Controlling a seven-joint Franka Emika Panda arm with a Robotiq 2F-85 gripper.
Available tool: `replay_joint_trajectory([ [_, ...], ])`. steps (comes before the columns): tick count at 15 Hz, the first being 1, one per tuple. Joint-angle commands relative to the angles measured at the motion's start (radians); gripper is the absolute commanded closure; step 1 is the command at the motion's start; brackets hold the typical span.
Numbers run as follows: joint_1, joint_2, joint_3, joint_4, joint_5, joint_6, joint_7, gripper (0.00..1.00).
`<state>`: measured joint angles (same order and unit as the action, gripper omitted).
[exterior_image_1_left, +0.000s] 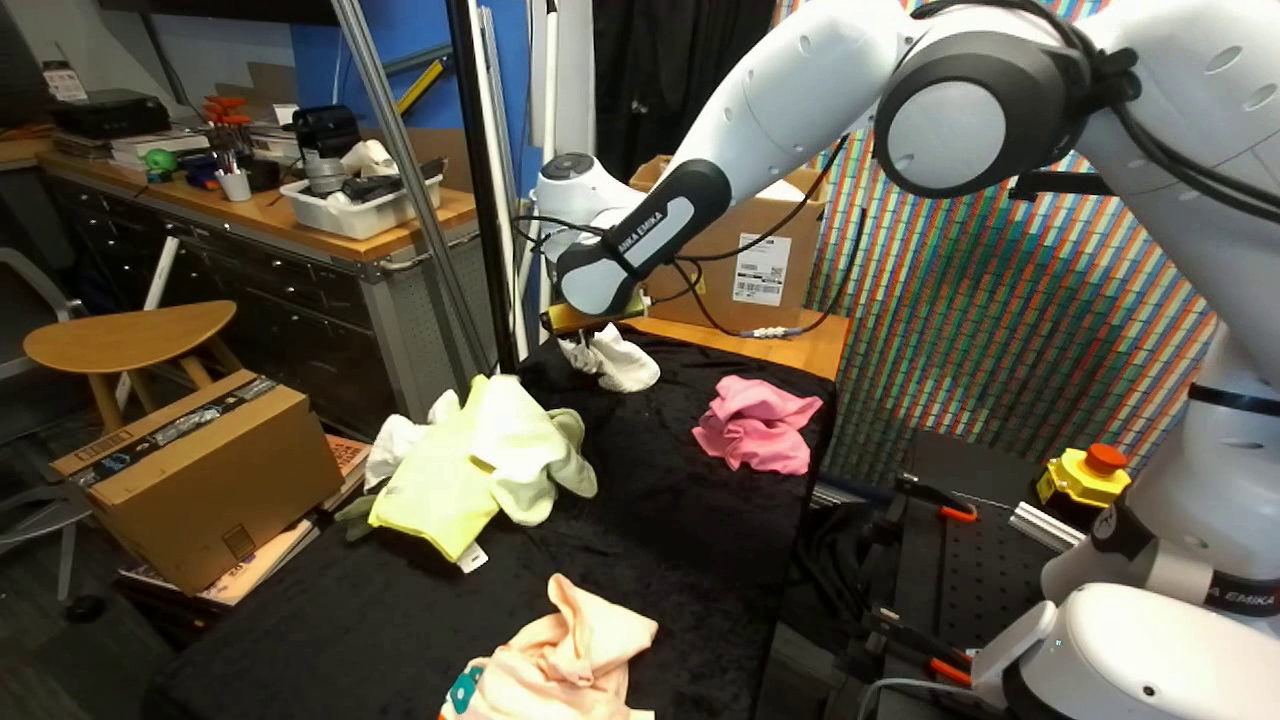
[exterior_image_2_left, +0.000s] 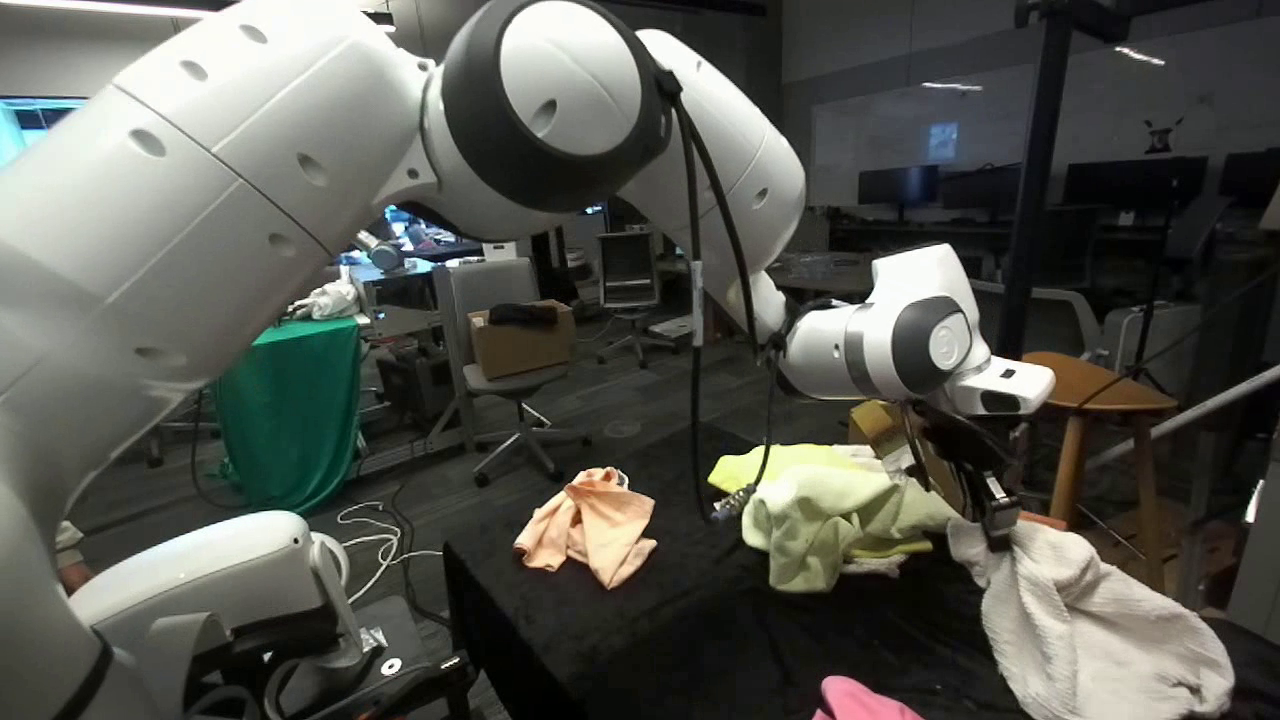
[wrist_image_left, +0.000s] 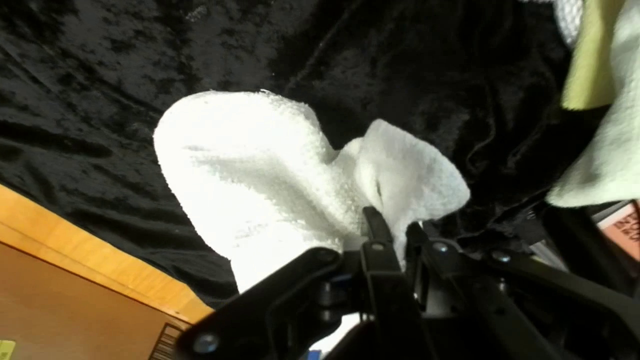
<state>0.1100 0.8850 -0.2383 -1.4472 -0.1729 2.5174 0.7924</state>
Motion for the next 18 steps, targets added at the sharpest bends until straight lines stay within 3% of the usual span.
replay_joint_trajectory([
  [1,0.046,-0.185,0.024,-0.24,-0.031,0.094,-0.138,0.91],
  [8,0.182,-0.455,0.062,-0.547,-0.11,0.201,-0.287,0.9],
  [14,0.168,-0.525,0.217,-0.623,-0.07,0.246,-0.476,0.91],
  [15,0.167,-0.523,0.23,-0.623,-0.067,0.239,-0.493,0.66],
  [16,0.177,-0.519,0.227,-0.622,-0.078,0.239,-0.484,0.65],
  [18,0.178,-0.511,0.233,-0.618,-0.079,0.227,-0.489,0.51],
])
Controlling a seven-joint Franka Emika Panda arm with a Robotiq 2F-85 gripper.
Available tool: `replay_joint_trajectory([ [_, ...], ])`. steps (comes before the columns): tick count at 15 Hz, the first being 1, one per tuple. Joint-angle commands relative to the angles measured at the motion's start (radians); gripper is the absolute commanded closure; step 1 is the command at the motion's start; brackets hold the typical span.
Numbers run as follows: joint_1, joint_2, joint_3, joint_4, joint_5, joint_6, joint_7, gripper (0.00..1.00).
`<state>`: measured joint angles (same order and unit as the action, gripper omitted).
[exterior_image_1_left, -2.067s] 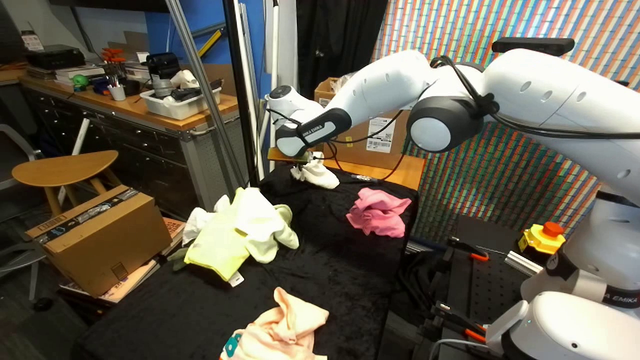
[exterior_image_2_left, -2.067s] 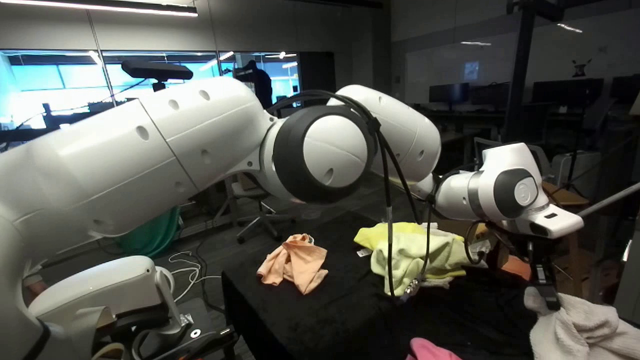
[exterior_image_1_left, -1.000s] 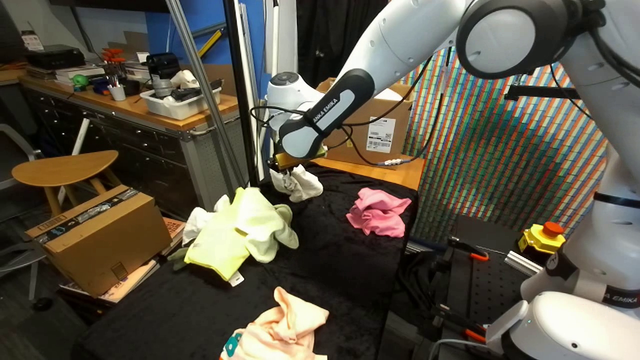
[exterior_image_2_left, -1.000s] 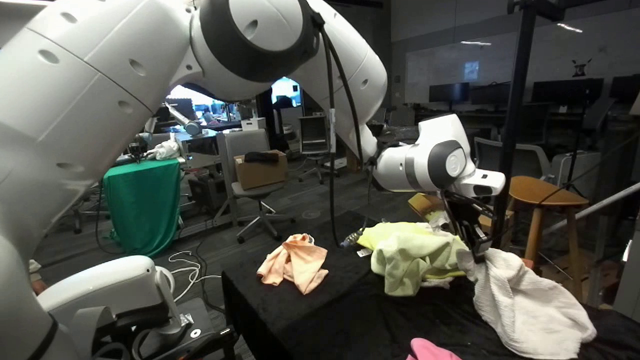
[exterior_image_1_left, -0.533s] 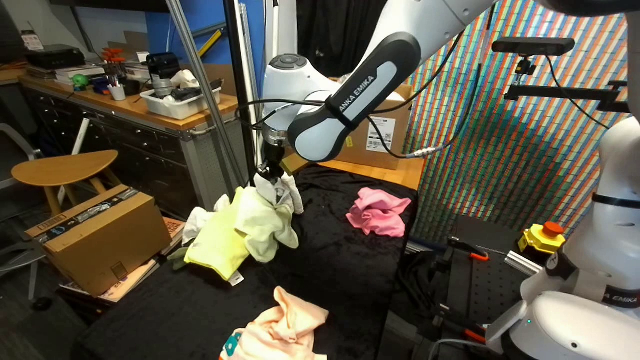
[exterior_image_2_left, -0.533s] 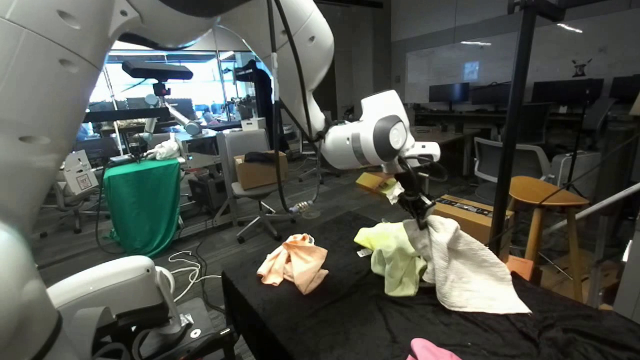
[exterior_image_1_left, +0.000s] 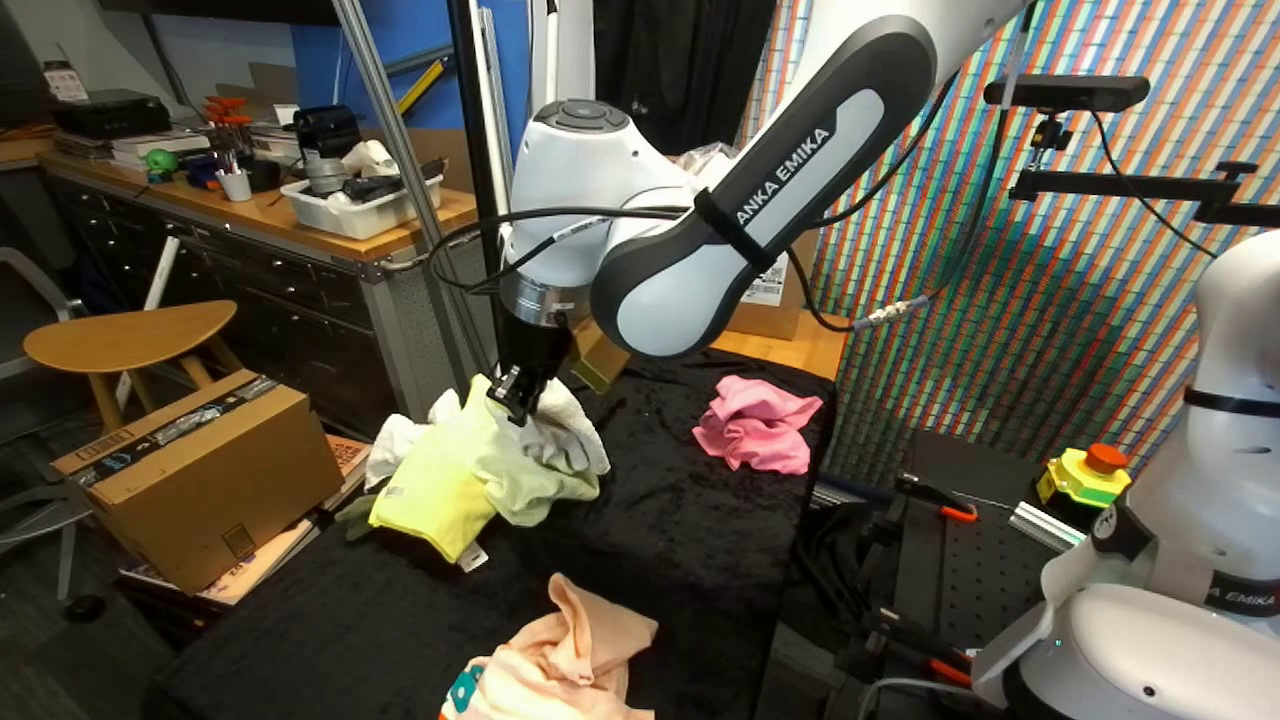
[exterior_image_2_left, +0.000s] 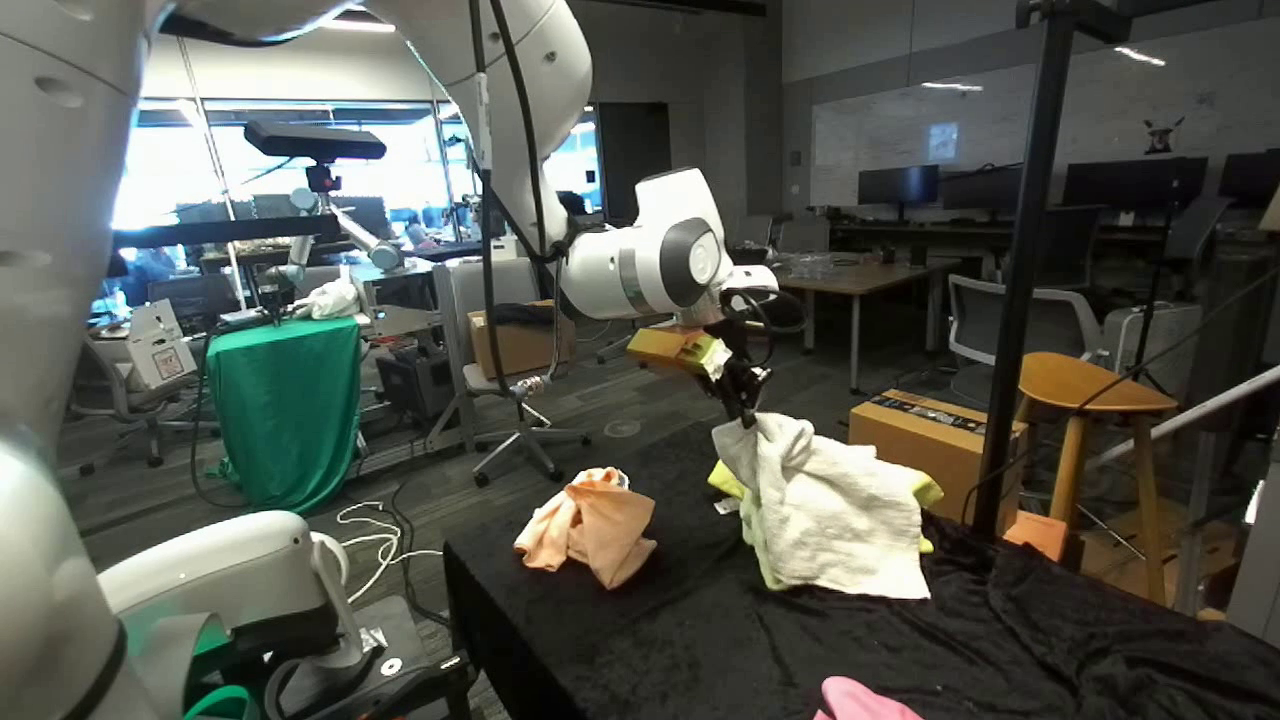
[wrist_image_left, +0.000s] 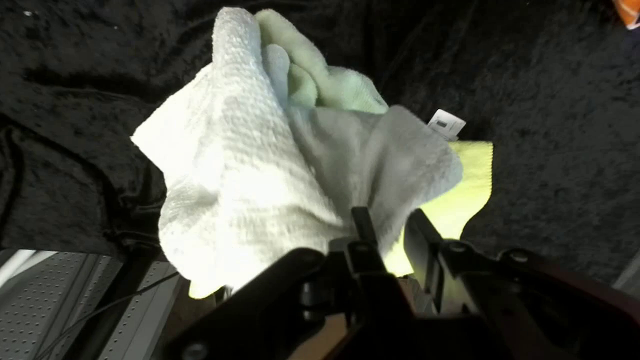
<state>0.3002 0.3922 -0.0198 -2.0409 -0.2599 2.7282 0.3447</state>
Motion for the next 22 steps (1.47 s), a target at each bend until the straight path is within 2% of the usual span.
replay_joint_trajectory([
  [1,-0.013,-0.015,0.016,-0.025,0.01,0.015,-0.043,0.44],
  [6,-0.014,-0.015,-0.006,-0.045,0.007,-0.007,-0.018,0.06],
  [7,-0.01,-0.016,-0.017,-0.049,0.006,-0.03,0.004,0.02],
  [12,-0.003,-0.045,-0.078,-0.105,-0.028,-0.197,0.126,0.0],
  [15,-0.035,-0.083,-0.087,-0.147,-0.039,-0.345,0.099,0.01],
  [20,-0.085,-0.078,-0.13,-0.144,-0.2,-0.554,0.102,0.0],
  [22,-0.127,-0.059,-0.139,-0.131,-0.244,-0.575,0.089,0.0],
])
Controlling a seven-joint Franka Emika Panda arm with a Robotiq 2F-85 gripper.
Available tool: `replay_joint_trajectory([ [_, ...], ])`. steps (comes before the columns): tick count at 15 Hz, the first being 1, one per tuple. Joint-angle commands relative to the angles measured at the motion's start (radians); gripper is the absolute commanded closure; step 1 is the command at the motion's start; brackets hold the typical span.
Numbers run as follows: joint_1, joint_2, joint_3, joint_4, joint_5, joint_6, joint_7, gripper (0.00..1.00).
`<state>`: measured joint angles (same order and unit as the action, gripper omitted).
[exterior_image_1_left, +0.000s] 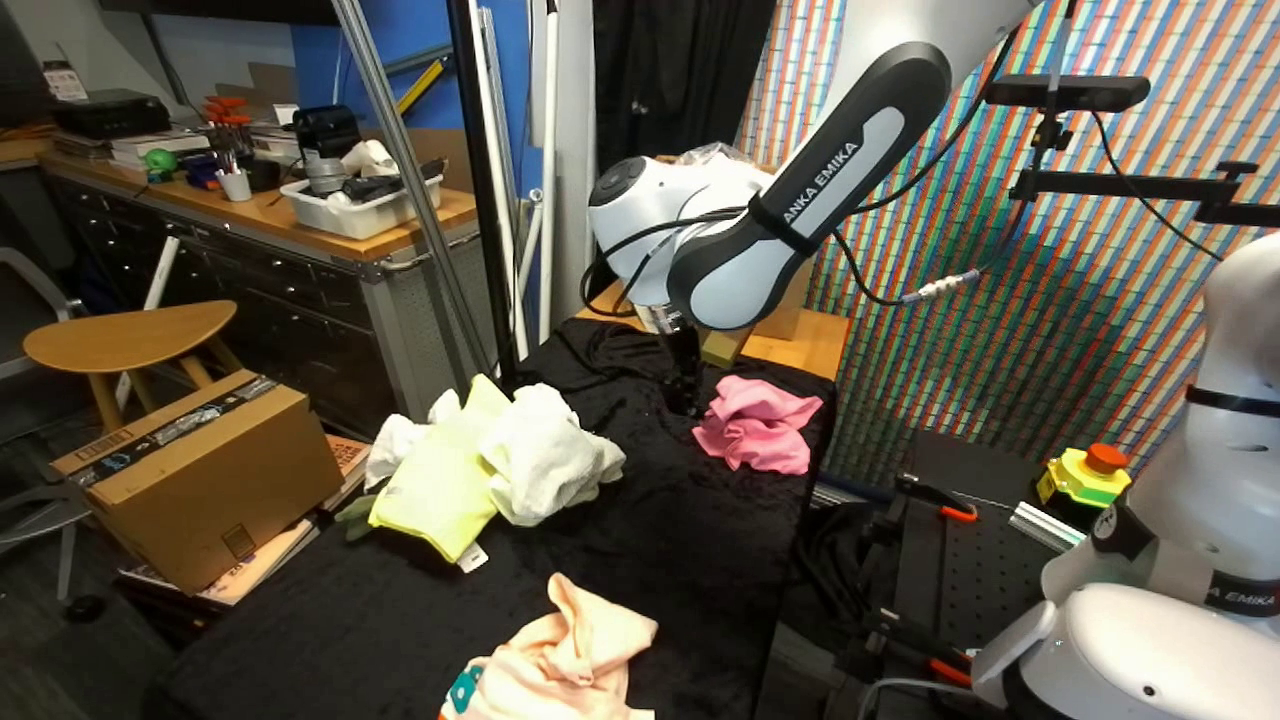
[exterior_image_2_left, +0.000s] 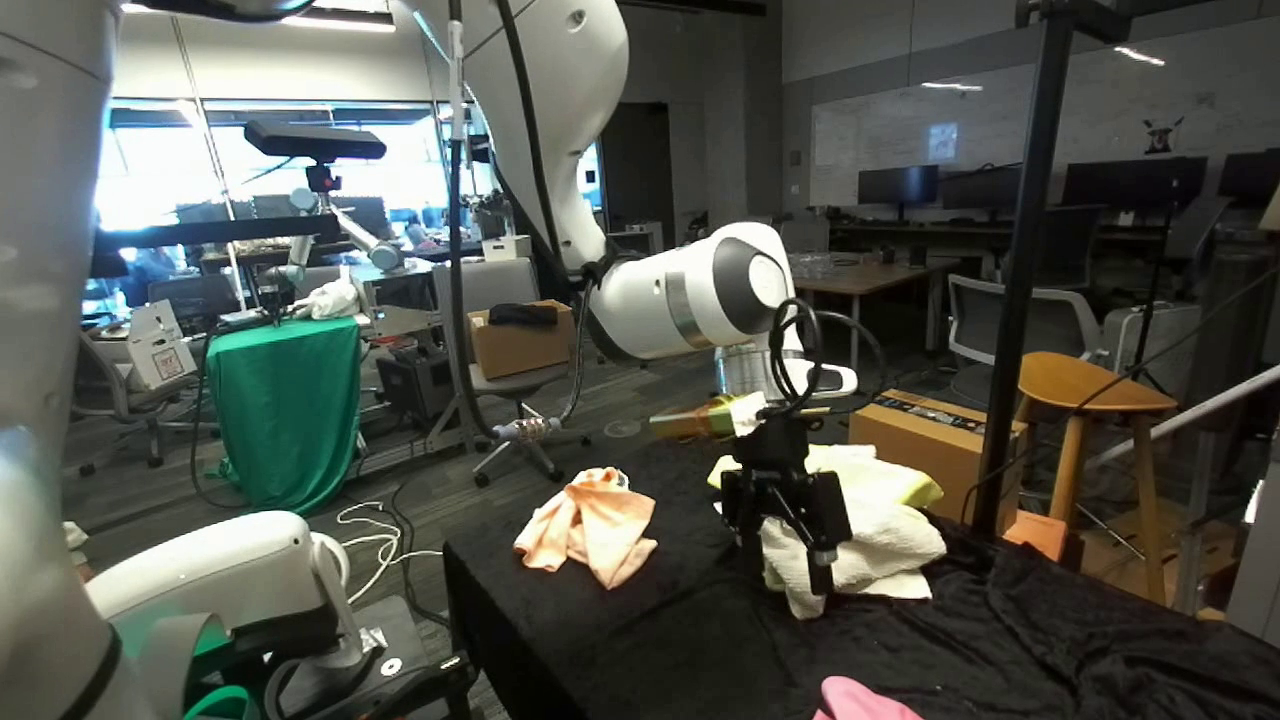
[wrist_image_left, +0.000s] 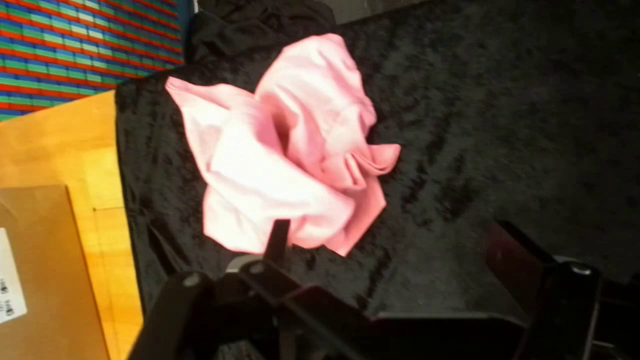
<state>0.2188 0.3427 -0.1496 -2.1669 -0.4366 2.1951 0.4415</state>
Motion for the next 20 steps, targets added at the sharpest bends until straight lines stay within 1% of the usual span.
replay_joint_trajectory([
  [1,-0.065,0.005,-0.01,0.004,-0.08,-0.045,-0.018,0.0],
  [3,-0.104,0.039,-0.017,0.017,-0.112,-0.02,-0.036,0.0],
  [5,-0.148,0.075,-0.019,0.018,-0.122,0.045,-0.073,0.0],
  [7,-0.191,0.109,-0.022,0.007,-0.119,0.155,-0.117,0.0],
  [11,-0.266,0.205,-0.03,-0.007,-0.08,0.365,-0.224,0.0],
  [14,-0.307,0.273,-0.038,-0.007,-0.044,0.485,-0.301,0.0],
  [16,-0.325,0.308,-0.038,0.001,-0.011,0.526,-0.353,0.0],
  [19,-0.344,0.335,-0.032,0.009,0.046,0.556,-0.421,0.0],
  [20,-0.349,0.336,-0.03,0.008,0.062,0.566,-0.438,0.25],
])
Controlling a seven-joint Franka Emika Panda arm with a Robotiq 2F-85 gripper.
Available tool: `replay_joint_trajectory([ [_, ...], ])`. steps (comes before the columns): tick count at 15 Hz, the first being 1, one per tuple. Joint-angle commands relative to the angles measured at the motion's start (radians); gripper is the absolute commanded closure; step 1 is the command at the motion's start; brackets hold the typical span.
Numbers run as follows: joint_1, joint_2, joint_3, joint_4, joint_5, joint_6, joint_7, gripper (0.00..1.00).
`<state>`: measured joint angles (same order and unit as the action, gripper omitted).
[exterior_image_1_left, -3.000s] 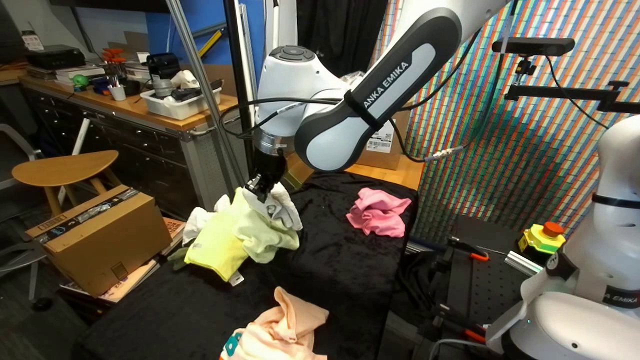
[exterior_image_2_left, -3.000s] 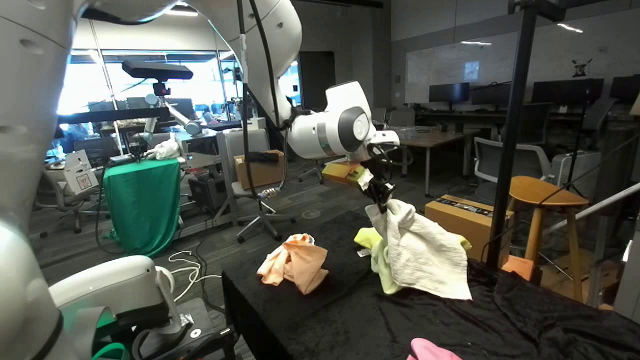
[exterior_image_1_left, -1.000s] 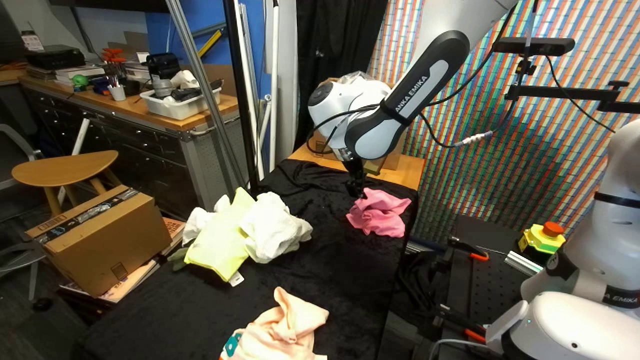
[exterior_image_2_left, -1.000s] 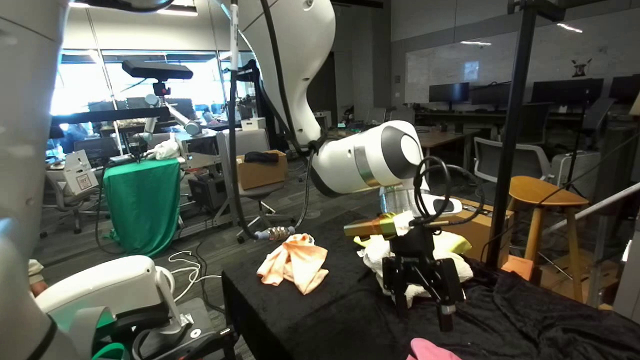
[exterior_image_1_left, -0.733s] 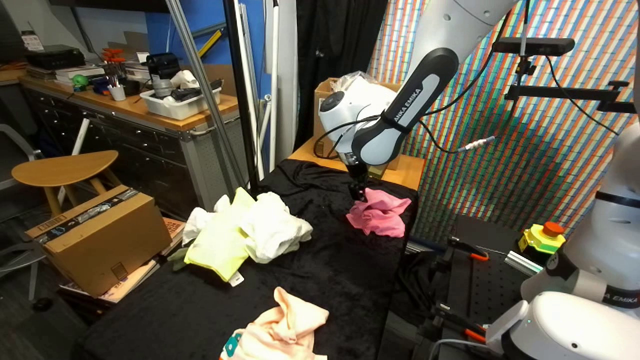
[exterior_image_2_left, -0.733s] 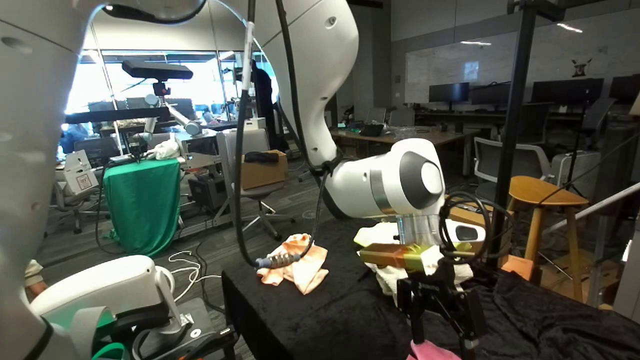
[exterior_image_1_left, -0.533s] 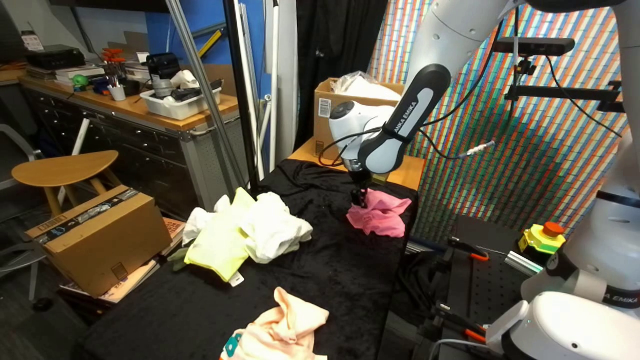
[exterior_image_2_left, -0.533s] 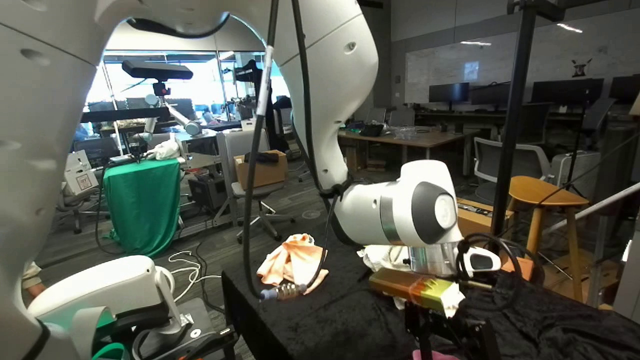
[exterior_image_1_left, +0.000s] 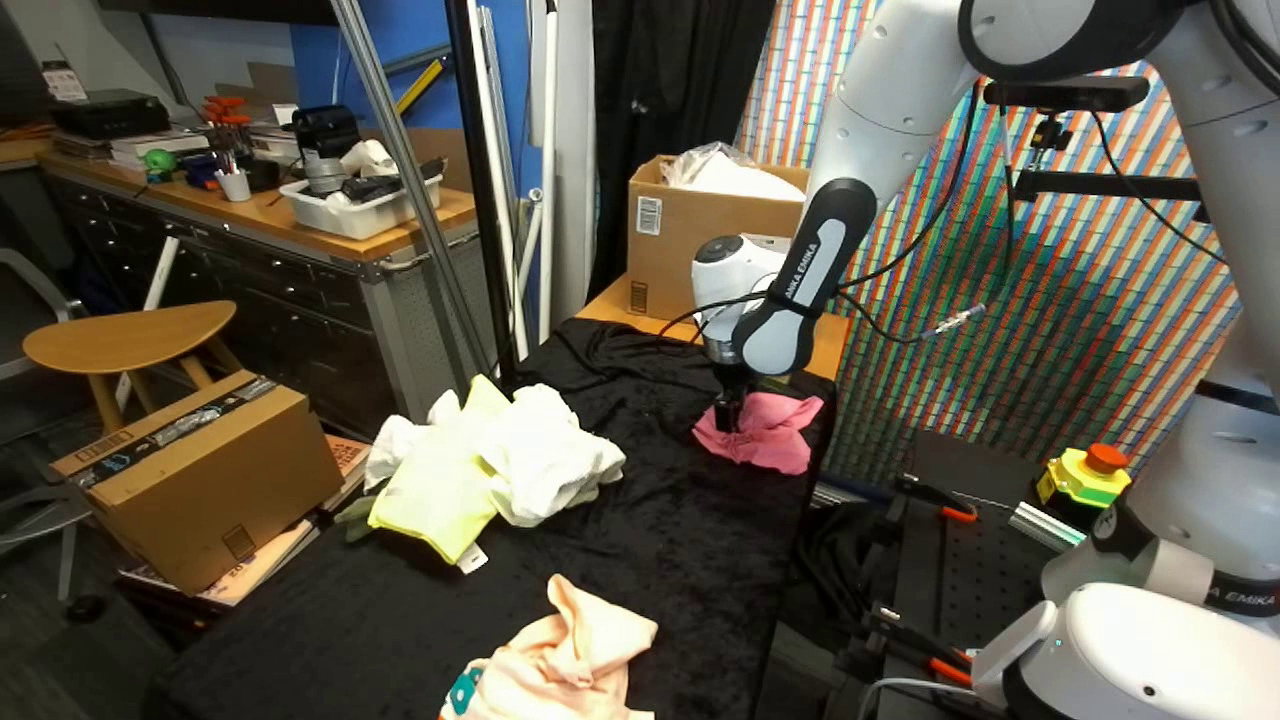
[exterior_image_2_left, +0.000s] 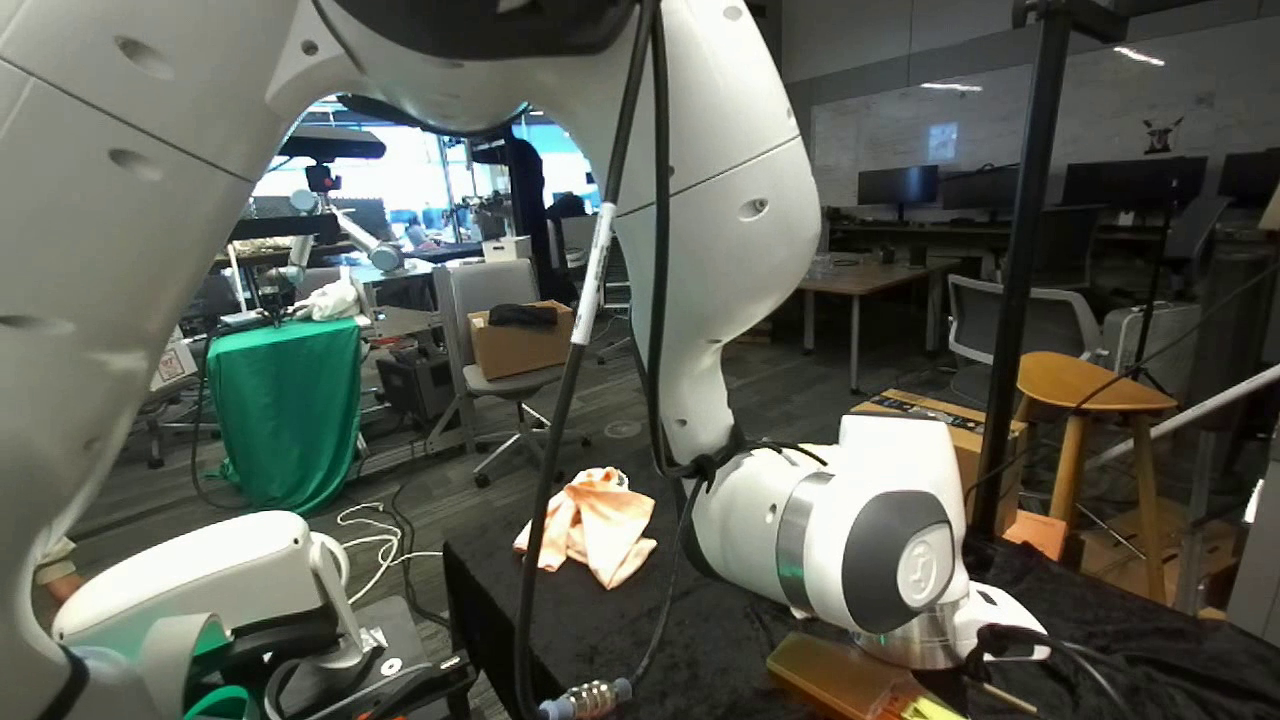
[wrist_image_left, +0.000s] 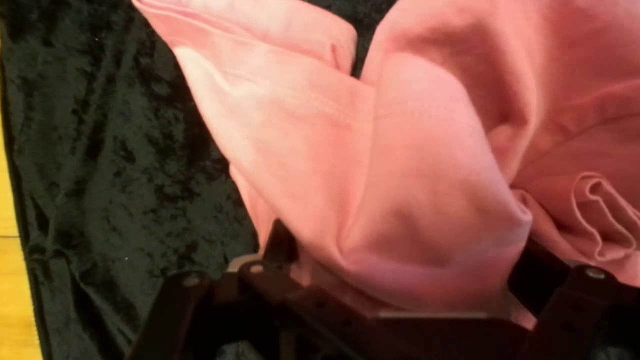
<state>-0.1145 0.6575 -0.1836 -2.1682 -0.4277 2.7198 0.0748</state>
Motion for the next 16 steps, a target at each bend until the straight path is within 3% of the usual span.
replay_joint_trajectory([
  [1,-0.026,0.018,0.014,0.007,0.075,0.047,-0.096,0.25],
  [9,-0.007,-0.023,0.001,-0.017,0.129,0.046,-0.136,0.86],
  [12,0.02,-0.079,-0.017,-0.054,0.118,0.035,-0.115,0.92],
  [13,0.036,-0.107,-0.018,-0.069,0.122,0.026,-0.095,0.88],
  [16,0.137,-0.184,-0.063,-0.113,0.069,0.033,-0.012,0.9],
])
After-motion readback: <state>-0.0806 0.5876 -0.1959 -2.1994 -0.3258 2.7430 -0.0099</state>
